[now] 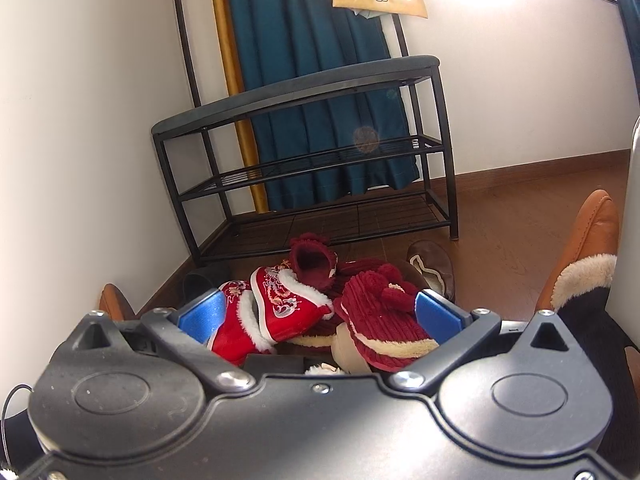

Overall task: Organize scattered shoes
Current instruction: 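Move the open left tool down onto the pink-embroidered fur slipper's rim, then close the left tool on the slipper's fur rim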

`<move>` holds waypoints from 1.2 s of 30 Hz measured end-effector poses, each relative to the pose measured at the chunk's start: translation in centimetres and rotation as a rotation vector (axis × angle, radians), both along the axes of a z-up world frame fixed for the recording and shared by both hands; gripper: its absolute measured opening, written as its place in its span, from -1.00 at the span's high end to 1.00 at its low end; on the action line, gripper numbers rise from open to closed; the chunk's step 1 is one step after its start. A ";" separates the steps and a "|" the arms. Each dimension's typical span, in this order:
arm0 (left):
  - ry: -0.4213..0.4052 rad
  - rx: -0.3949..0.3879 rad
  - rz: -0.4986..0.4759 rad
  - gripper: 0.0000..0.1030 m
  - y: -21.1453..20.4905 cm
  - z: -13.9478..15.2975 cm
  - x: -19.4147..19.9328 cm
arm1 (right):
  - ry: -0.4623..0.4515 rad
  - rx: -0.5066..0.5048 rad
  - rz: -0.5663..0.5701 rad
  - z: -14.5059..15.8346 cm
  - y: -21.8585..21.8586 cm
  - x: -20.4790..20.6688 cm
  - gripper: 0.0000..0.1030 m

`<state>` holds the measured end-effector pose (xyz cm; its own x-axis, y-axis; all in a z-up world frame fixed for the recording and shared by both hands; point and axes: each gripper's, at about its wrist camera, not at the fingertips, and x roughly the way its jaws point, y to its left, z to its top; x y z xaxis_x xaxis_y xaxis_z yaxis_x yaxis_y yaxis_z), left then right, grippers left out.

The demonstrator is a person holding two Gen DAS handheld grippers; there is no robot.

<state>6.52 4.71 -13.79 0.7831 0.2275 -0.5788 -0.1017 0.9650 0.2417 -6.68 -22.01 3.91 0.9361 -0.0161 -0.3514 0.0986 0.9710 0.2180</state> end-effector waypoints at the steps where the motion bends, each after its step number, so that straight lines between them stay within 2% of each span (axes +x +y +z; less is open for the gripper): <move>1: 0.002 -0.003 0.001 0.69 0.0 0.0 0.0 | 0.000 0.001 -0.001 0.0 -0.1 0.0 -1.00; 7: 0.011 -0.063 0.001 0.83 0.5 0.7 0.0 | -0.004 0.004 -0.006 -0.2 -0.5 -0.4 -1.00; 11: -0.001 -0.042 -0.009 0.83 0.3 0.6 -0.4 | -0.006 0.009 -0.009 -0.2 -0.7 -0.5 -1.00; 12: 0.012 -0.012 -0.013 0.71 0.0 0.3 -0.3 | -0.008 0.010 -0.009 -0.2 -0.7 -0.5 -1.00; 13: 0.026 0.022 -0.008 0.47 -0.3 -0.1 -0.2 | -0.010 0.010 -0.007 -0.3 -0.7 -0.5 -1.00; 15: 0.052 0.066 0.022 0.26 -0.8 -0.9 0.0 | -0.013 0.010 -0.004 -0.2 -0.7 -0.4 -1.00; 16: 0.060 0.073 0.034 0.22 -0.9 -1.2 0.2 | -0.014 0.010 -0.003 -0.2 -0.7 -0.4 -1.00; 18: 0.074 0.092 0.058 0.22 -1.2 -1.6 0.6 | -0.012 0.006 -0.002 -0.3 -0.8 -0.4 -1.00; 23: 0.095 0.317 0.048 0.22 -3.2 -3.7 1.7 | 0.008 0.002 -0.001 -0.8 -1.5 -0.2 -1.00; 24: 0.082 0.330 0.056 0.41 -3.2 -3.8 1.6 | 0.010 0.003 -0.003 -0.9 -1.6 -0.2 -1.00; 25: 0.070 0.327 0.072 0.55 -2.9 -3.7 1.5 | 0.011 0.002 -0.007 -1.0 -1.8 -0.2 -1.00; 27: 0.062 0.261 0.091 0.63 -1.9 -2.8 1.6 | 0.014 0.002 -0.015 -1.1 -2.2 -0.2 -1.00; 32: 0.058 0.130 0.096 0.74 -0.1 -1.3 1.3 | 0.014 0.013 -0.027 -1.5 -2.6 -0.2 -1.00; 36: 0.047 0.060 0.093 0.84 0.5 0.2 0.8 | 0.008 0.009 -0.017 -1.3 -2.2 -0.5 -1.00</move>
<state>7.37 5.17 -13.61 0.7294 0.3331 -0.5976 -0.1773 0.9357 0.3051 -7.17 -24.23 2.57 0.9330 -0.0287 -0.3586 0.1166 0.9672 0.2258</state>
